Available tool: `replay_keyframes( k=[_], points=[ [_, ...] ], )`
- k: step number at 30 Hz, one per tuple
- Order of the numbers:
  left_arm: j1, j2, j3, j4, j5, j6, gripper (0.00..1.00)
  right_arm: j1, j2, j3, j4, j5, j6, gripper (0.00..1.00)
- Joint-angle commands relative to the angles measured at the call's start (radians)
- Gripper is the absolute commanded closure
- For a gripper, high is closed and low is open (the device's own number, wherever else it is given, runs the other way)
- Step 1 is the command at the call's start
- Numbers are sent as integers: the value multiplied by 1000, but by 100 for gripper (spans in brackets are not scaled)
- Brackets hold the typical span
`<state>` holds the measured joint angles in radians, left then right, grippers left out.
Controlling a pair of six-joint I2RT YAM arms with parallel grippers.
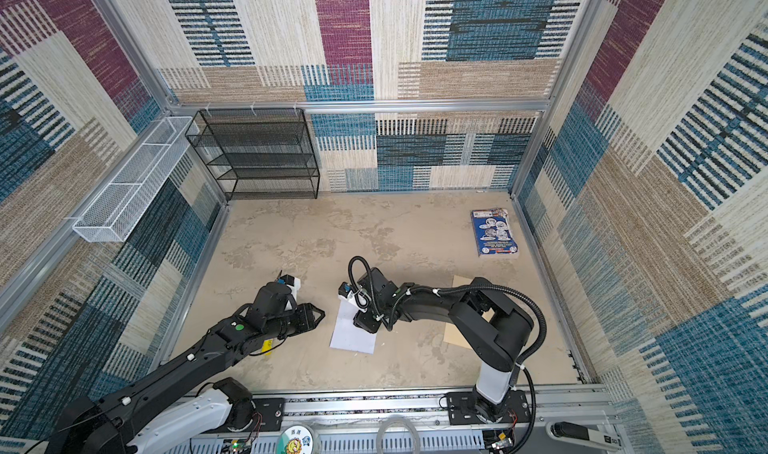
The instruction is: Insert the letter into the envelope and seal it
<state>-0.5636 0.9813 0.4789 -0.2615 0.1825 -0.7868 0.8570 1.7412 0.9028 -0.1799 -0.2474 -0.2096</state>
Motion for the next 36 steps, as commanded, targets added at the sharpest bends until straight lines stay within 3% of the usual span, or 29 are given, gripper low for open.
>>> replay_keyframes(
  k=[1, 7, 16, 20, 26, 31, 36],
  points=[
    [0, 21, -8, 58, 45, -8, 57, 8, -15, -10, -14, -19, 18, 42],
    [-13, 53, -35, 104, 67, -18, 61, 39, -16, -12, -25, 22, 22, 35],
    [-18, 37, -54, 105, 52, -23, 63, 108, 50, 14, -54, 141, 34, 39],
    [-18, 18, -52, 75, 31, -16, 63, 147, 90, 34, -74, 188, 43, 46],
    [-18, -46, -59, 16, -17, -18, 63, 165, 114, 46, -81, 231, 70, 65],
    [-17, -112, -47, -34, -57, -10, 63, 165, 107, 73, -82, 283, 93, 71],
    [-16, -130, -28, -56, -64, 13, 63, 163, 68, 93, -66, 288, 96, 88]
  ],
)
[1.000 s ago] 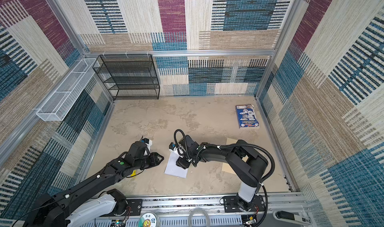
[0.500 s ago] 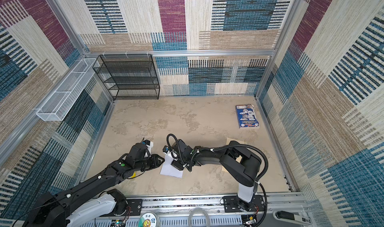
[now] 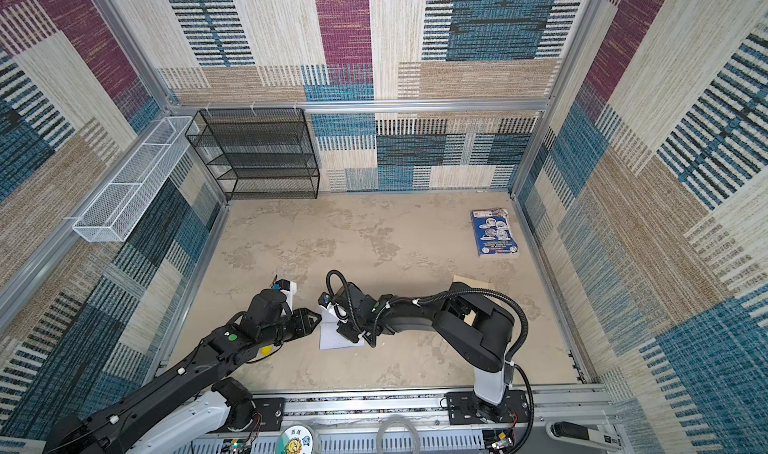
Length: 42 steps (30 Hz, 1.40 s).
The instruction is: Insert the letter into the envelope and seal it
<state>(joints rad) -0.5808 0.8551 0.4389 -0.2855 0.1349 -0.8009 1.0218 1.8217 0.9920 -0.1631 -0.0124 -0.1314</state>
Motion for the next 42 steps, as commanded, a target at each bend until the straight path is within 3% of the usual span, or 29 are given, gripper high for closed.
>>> replay_keyframes(
  k=[1, 3, 10, 15, 19, 22, 25, 28, 33, 35, 37, 42],
  points=[
    [2, -2, 14, -34, -20, 29, 63, -1, -17, 8, -83, 41, 16, 92],
    [7, 7, 19, -37, -27, 31, 62, 0, -22, 17, -88, 28, 10, 99],
    [26, 22, 106, -50, -38, 94, 61, -8, -103, 12, -107, 82, -26, 100],
    [43, 27, 181, -39, -8, 212, 58, -32, -203, 42, -147, 61, -115, 100],
    [51, 15, 256, -54, 87, 371, 58, -46, -263, 103, -231, 49, -223, 100],
    [52, -13, 288, -77, 99, 457, 58, -91, -284, 172, -314, -65, -274, 100],
    [52, -52, 260, 28, 203, 456, 55, -97, -291, 236, -415, -137, -355, 100],
    [52, -57, 253, 78, 284, 567, 55, -100, -328, 231, -452, -161, -456, 100],
    [52, -14, 358, -112, 323, 757, 54, -125, -401, 229, -493, -228, -556, 100],
    [52, 20, 390, -164, 417, 838, 55, -130, -428, 218, -493, -251, -592, 100],
    [52, 34, 387, -164, 520, 897, 56, -132, -445, 207, -500, -280, -619, 100],
    [52, 19, 345, -135, 637, 1029, 60, -140, -446, 197, -527, -306, -631, 100]
  ],
)
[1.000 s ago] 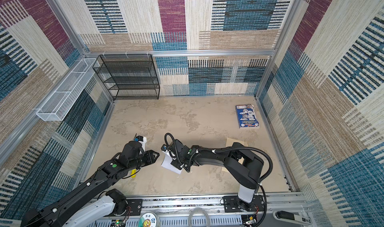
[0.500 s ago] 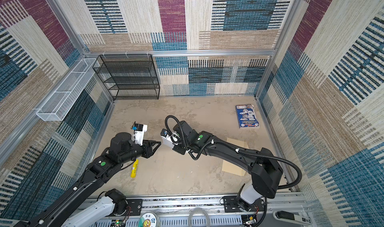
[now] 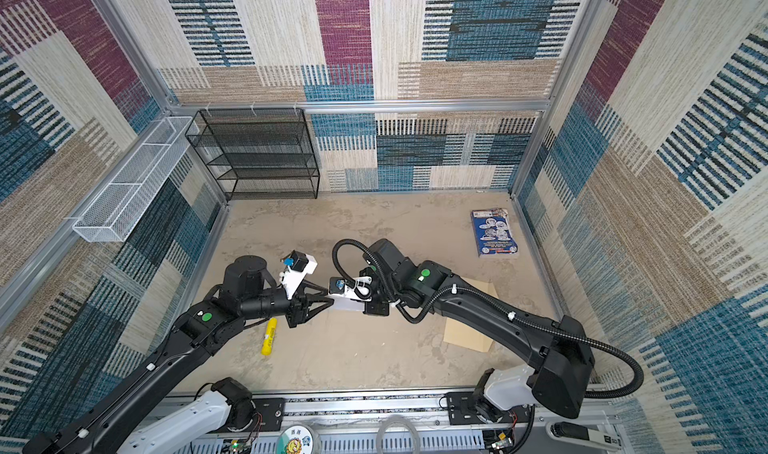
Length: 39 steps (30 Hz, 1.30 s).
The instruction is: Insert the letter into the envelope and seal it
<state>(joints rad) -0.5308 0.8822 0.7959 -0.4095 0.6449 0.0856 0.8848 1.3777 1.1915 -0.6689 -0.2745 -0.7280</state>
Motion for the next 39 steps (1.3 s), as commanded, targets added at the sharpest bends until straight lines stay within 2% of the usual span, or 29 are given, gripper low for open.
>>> replay_keyframes(
  k=[1, 6, 12, 21, 26, 29, 34, 37, 39],
  points=[
    [0, -16, -18, -7, 150, 163, 60, -3, -2, -3, -22, -51, -33, 100],
    [0, -11, -11, -44, 190, 223, 62, -3, 8, 16, -25, -71, -33, 100],
    [-7, 36, 5, -101, 73, 269, 67, -3, 17, 25, -46, -84, -31, 100],
    [-9, 40, 23, -92, -98, 271, 66, -2, 9, 4, -33, -116, -30, 100],
    [-9, -9, 5, -74, -98, 266, 59, -3, 13, 2, -35, -117, -31, 100],
    [-9, 2, -1, -76, -27, 269, 56, -3, 12, 6, -40, -124, -34, 100],
    [-9, 28, 5, -76, 30, 276, 55, -3, 13, 8, -44, -128, -35, 100],
    [-10, 39, 8, -75, 54, 285, 57, -4, 15, 5, -41, -134, -35, 100],
    [-12, 49, 10, -74, 55, 295, 65, -3, 20, 5, -40, -140, -34, 100]
  ],
)
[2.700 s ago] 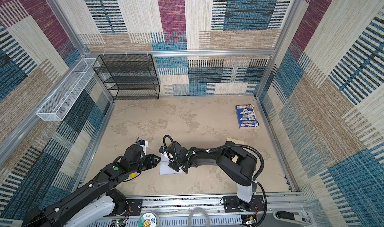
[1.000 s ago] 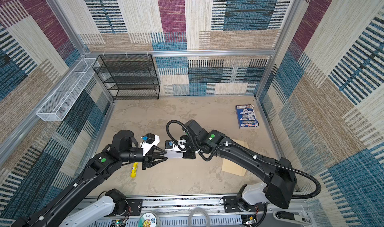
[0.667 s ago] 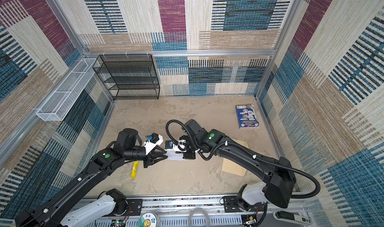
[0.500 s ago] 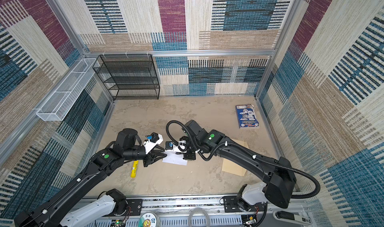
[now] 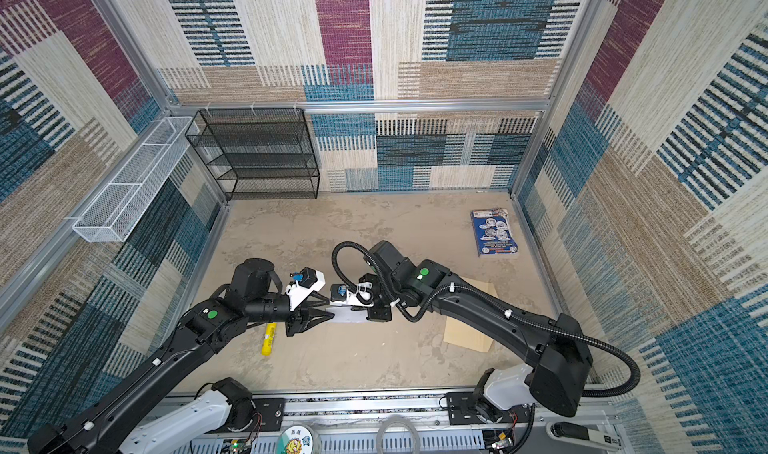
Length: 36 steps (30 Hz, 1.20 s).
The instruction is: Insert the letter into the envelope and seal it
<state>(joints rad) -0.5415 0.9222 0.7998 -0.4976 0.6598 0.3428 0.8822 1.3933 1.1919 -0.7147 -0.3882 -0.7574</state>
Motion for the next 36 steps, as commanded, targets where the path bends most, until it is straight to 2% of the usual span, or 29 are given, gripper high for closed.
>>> replay_keyframes(
  k=[1, 4, 6, 11, 13, 16, 20, 22, 24, 25, 31, 36],
  points=[
    [-3, 13, 7, 14, 50, 38, 71, 0, 6, 4, 6, -30, -5, 100],
    [-13, 33, 3, 13, 59, 42, 91, 0, 11, 6, 14, -42, -4, 100],
    [-21, 39, -3, 13, 54, 50, 100, 0, 12, 9, 18, -49, -3, 100],
    [-26, 18, -9, 13, 30, 52, 100, 0, 7, 5, 21, -51, -4, 100],
    [-25, 2, -14, 14, 4, 49, 100, 0, 4, 0, 23, -51, 0, 97],
    [-24, -21, -18, 11, -52, 35, 100, 0, -9, -16, 50, -24, 36, 74],
    [-25, -35, -18, 9, -145, 12, 100, -5, -37, -21, 97, -5, 123, 53],
    [-25, -36, -18, 8, -161, 8, 100, -25, -59, -20, 119, -45, 169, 44],
    [-25, -35, -19, 6, -171, 6, 100, -39, -85, -27, 155, -77, 215, 29],
    [-25, -34, -19, 8, -171, 5, 100, -47, -101, -37, 179, -97, 241, 27],
    [-25, -33, -23, 21, -145, 3, 100, -56, -130, -71, 293, -205, 345, 27],
    [-25, -37, -23, 24, -126, 2, 100, -56, -85, -81, 334, -294, 383, 33]
  ],
)
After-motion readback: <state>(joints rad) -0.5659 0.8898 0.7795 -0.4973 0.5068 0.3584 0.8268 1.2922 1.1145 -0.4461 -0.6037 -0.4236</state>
